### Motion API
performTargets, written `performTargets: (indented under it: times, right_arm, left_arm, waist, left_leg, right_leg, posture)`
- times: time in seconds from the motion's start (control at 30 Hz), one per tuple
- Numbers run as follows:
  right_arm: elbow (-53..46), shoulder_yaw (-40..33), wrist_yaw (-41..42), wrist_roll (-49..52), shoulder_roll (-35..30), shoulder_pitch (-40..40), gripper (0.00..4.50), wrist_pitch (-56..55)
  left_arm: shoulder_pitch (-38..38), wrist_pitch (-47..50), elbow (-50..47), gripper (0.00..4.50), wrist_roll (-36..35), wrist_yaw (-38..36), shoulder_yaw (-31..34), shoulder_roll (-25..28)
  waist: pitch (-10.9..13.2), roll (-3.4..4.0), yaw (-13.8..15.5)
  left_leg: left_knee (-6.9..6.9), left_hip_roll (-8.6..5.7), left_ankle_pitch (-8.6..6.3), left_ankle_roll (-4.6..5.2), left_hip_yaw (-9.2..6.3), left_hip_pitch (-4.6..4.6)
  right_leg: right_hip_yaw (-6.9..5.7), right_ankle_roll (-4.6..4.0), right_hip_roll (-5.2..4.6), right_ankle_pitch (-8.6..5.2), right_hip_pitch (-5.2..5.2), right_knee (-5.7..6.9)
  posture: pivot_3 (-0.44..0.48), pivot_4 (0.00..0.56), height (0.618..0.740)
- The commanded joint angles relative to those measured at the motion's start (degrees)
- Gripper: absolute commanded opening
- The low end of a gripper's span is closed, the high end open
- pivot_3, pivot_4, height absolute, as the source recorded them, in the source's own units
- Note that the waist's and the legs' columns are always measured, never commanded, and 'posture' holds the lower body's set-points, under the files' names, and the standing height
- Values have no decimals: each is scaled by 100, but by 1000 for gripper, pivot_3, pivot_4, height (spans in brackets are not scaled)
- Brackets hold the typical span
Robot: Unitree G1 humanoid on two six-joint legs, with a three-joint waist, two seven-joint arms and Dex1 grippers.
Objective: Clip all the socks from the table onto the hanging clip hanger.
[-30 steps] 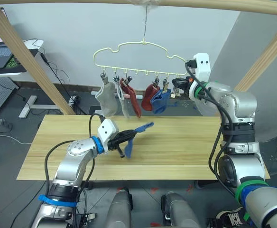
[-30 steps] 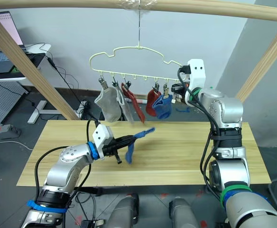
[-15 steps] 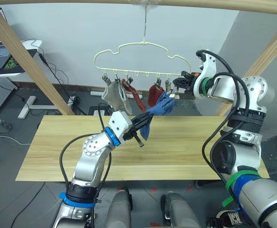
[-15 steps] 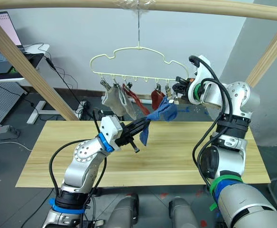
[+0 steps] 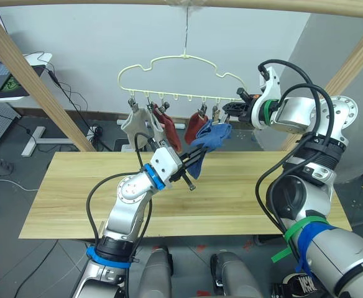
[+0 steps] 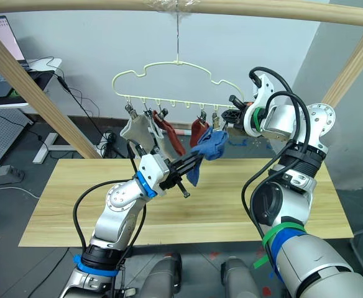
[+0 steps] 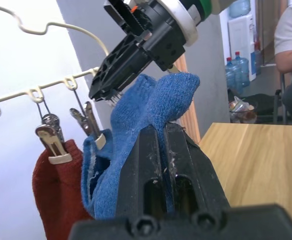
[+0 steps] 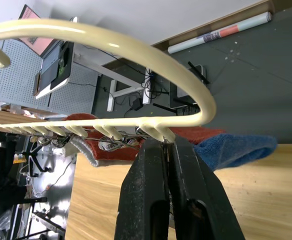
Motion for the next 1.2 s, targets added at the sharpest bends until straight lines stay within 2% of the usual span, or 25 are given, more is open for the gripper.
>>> performTargets:
  times: [0.03,0.47,0.97,1.2]
  right_arm:
    - [-123,-56,-33,17,-18,-123,0,5]
    - [-198,-78,-47,8,52,-118,0,97]
    - [-34,-40,-38,2,-35,-83,0,-80]
    - [-93,-56,-47,15,-12,-133,0,9]
  left_arm:
    - [95,-63,-362,26,-155,-74,-39,51]
    - [212,-126,-451,26,-162,-141,-125,96]
    - [206,-147,-524,26,-169,-132,-112,157]
    - [-38,-761,-191,26,153,139,3,110]
  waist:
    - [0,0,-8]
    - [0,0,-7]
    - [0,0,-8]
    - [0,0,-5]
  left_leg:
    - [0,0,0,0,0,0]
    - [0,0,0,0,0,-1]
    - [0,0,0,0,1,-1]
    - [0,0,0,0,1,-1]
  right_leg:
    - [0,0,0,0,0,0]
    - [-1,0,1,0,0,0]
    - [1,0,2,0,0,-1]
    - [1,0,2,0,0,-1]
  posture:
    - [4,221,740]
    - [9,196,740]
    - [10,198,740]
    - [6,199,740]
